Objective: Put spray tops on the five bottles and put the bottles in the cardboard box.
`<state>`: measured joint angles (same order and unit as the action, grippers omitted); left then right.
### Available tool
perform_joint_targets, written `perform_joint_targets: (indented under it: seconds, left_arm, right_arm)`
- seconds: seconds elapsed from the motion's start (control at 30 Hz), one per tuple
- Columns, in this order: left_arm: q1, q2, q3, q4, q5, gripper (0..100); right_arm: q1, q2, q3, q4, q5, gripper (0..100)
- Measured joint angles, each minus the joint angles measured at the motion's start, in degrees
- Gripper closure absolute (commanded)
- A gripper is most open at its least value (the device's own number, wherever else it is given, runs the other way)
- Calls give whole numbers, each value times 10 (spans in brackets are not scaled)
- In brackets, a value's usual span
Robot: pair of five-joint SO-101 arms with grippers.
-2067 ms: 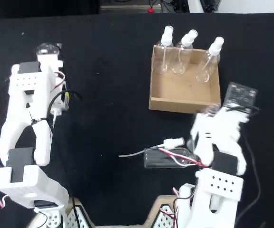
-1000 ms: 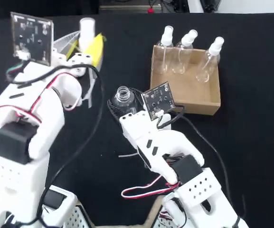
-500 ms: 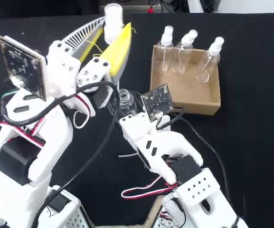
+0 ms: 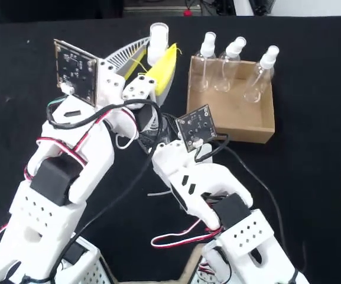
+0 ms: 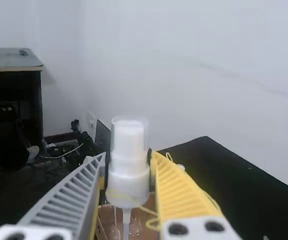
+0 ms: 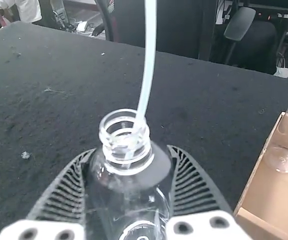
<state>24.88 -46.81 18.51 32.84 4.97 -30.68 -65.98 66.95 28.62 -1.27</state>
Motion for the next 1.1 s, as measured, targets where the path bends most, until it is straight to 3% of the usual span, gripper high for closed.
perform_joint_targets:
  seconds: [0.17,0.43,0.63,1.0,1.1]
  left_arm:
    - [-23,-6,17,3,43,936]
    - [-25,-90,95,58,52,932]
    - [-26,-134,143,58,55,805]
    - [-11,-186,163,58,55,823]
    - [-40,-211,163,58,55,823]
  right_arm:
    - [0,0,0,0,0,984]
    - [0,0,0,0,0,984]
    - [-2,0,0,0,1,984]
    - [-1,0,3,0,0,984]
    - [-1,0,3,0,0,984]
